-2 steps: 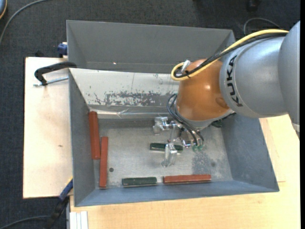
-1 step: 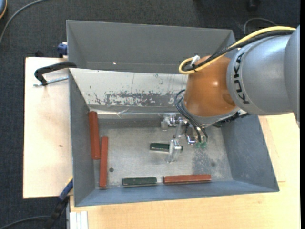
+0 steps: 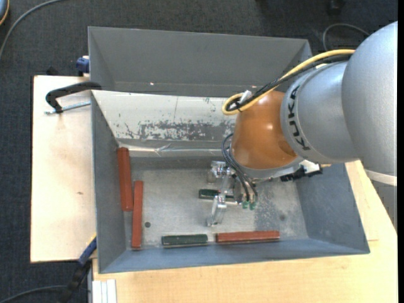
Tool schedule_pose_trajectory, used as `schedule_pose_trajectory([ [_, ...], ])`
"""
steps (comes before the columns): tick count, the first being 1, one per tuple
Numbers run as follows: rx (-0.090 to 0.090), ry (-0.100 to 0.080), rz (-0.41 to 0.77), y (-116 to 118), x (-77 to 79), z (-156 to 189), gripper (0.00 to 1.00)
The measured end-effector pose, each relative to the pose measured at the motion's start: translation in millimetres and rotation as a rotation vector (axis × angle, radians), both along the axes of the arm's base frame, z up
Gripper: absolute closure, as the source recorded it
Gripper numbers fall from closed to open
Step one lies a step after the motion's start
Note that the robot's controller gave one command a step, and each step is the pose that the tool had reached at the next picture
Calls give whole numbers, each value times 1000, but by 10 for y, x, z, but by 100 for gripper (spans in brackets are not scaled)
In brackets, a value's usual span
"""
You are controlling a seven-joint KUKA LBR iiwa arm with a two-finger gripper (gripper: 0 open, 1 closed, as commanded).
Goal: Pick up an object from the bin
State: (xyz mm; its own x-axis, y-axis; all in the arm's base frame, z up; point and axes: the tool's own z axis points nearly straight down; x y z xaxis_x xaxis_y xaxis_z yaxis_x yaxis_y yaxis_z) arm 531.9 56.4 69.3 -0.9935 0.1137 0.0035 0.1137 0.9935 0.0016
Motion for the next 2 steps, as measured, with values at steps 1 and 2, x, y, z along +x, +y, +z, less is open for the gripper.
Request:
schedule_pose_trajectory([
  [1,0,-3,0,10,6,6,0],
  [2,0,-3,0,9,6,6,100],
])
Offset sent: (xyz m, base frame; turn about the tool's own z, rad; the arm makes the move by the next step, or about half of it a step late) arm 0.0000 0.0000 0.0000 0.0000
